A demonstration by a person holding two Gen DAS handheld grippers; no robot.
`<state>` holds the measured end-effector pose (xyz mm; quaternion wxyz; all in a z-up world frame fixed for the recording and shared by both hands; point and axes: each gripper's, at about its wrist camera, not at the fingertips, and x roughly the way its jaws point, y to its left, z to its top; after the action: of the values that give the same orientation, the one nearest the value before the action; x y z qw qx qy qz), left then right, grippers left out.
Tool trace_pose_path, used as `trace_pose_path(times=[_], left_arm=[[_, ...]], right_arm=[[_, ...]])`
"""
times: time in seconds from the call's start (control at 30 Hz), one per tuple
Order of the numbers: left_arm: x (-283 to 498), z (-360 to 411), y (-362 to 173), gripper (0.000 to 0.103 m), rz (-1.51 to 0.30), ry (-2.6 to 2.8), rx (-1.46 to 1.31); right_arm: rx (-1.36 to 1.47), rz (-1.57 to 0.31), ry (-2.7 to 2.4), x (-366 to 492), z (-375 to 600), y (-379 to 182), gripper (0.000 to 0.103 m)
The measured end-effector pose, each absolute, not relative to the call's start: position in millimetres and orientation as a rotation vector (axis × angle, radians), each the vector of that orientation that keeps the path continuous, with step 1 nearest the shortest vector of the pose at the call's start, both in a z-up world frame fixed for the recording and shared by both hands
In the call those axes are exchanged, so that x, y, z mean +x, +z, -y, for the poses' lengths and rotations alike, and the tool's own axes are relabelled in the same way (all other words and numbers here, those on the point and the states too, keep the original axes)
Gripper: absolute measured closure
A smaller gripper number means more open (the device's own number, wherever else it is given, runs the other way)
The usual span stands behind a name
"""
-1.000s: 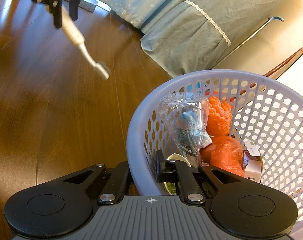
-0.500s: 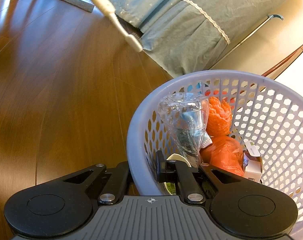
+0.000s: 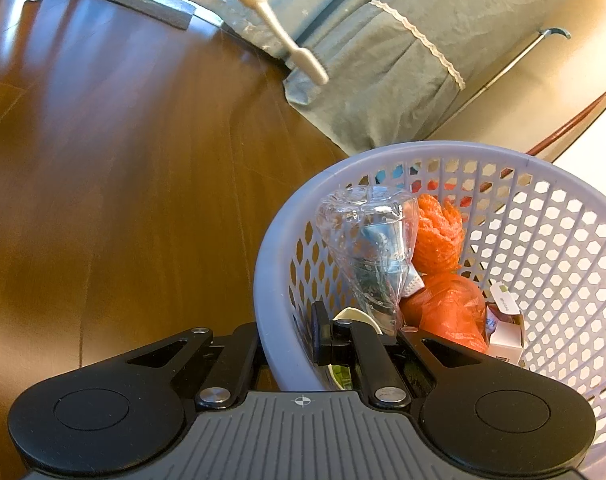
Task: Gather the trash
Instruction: 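Lift the toothbrush and carry it over the wastebasket with the left tool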
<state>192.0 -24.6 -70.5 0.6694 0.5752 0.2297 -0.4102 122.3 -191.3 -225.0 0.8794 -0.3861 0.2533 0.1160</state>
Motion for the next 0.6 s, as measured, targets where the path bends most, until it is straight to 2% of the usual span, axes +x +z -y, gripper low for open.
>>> trace_pose_path(times=[0.6], left_arm=[[186.0, 8.8, -47.1, 0.085, -0.541, -0.870, 1.277]], right_arm=[[-0.812, -0.484, 0.468, 115.9, 154.3, -212.5, 0.099]])
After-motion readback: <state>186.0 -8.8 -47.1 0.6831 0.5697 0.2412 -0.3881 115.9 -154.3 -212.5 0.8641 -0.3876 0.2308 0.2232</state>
